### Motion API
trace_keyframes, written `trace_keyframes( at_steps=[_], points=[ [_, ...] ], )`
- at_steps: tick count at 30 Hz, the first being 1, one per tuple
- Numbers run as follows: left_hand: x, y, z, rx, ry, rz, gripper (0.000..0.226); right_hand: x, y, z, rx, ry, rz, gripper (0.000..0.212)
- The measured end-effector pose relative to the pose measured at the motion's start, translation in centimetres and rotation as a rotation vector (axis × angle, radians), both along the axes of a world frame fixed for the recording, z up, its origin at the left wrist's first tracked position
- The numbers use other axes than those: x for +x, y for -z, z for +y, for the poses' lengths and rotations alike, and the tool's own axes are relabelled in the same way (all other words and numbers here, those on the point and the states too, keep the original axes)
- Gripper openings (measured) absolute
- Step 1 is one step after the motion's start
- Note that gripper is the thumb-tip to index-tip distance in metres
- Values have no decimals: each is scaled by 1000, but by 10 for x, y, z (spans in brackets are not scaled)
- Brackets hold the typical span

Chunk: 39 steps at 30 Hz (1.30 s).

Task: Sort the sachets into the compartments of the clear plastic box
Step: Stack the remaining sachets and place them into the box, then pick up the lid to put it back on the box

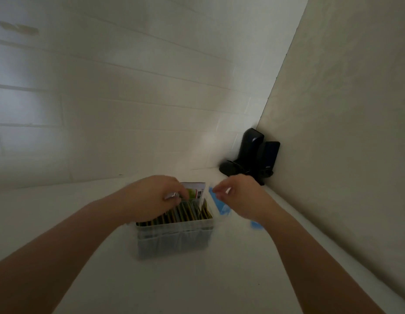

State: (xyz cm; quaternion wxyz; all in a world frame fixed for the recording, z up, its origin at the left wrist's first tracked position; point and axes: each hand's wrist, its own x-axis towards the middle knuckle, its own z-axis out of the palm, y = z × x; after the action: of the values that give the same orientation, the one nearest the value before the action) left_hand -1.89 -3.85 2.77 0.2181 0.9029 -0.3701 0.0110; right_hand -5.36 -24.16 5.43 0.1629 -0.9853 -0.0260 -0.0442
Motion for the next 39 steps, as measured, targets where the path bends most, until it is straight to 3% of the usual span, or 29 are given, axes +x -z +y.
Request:
trace_keyframes(
  at_steps=[4, 7, 10, 12, 14, 16, 18, 21, 23, 26, 29, 31, 34, 35, 37, 39],
  points=[
    [-28, 6, 7, 45, 94, 42, 27, -27, 22, -11, -27, -82, -77, 26],
    [-42, 12, 9, 51, 127, 13, 53, -49, 35, -17, 96, -94, -157, 24],
    [-47, 15, 9, -8, 151, 23, 47, -54, 40, -38, 338, -8, -271, 18],
    [-48, 15, 7, -36, 144, 17, 38, -43, 46, -64, 362, 159, -287, 16],
    [-49, 12, 6, -45, 136, 17, 43, -33, 56, -85, 241, 308, -117, 27],
    [-50, 10, 7, -45, 152, -9, 52, -31, 72, -92, 123, 309, 118, 59],
    [-52, 8, 12, -111, 86, -21, 57, -31, 86, -89, 29, 275, 216, 78],
    [-51, 16, 31, -308, -120, -66, 26, -32, 96, -86, -173, 234, 150, 80],
    [-52, 24, 40, -390, -258, -45, 27, -33, 96, -87, -286, 184, 171, 87],
    [-48, 41, 42, -600, -424, 213, 35, -41, 96, -89, -519, 18, 174, 90],
    [-45, 52, 39, -779, -450, 447, 36, -54, 93, -90, -628, -119, -105, 97],
    [-45, 50, 36, -815, -460, 483, 38, -65, 80, -94, -487, 28, -466, 69],
    [-43, 50, 36, -837, -474, 496, 34, -71, 28, -98, 57, 414, -661, 10],
    [-42, 51, 37, -841, -478, 510, 33, -71, 9, -98, 265, 442, -717, 2],
    [-40, 51, 37, -852, -494, 541, 32, -71, -24, -88, 624, 339, -887, 9],
    [-39, 50, 37, -864, -507, 565, 35, -65, -40, -71, 872, 238, -904, 16]
  ],
)
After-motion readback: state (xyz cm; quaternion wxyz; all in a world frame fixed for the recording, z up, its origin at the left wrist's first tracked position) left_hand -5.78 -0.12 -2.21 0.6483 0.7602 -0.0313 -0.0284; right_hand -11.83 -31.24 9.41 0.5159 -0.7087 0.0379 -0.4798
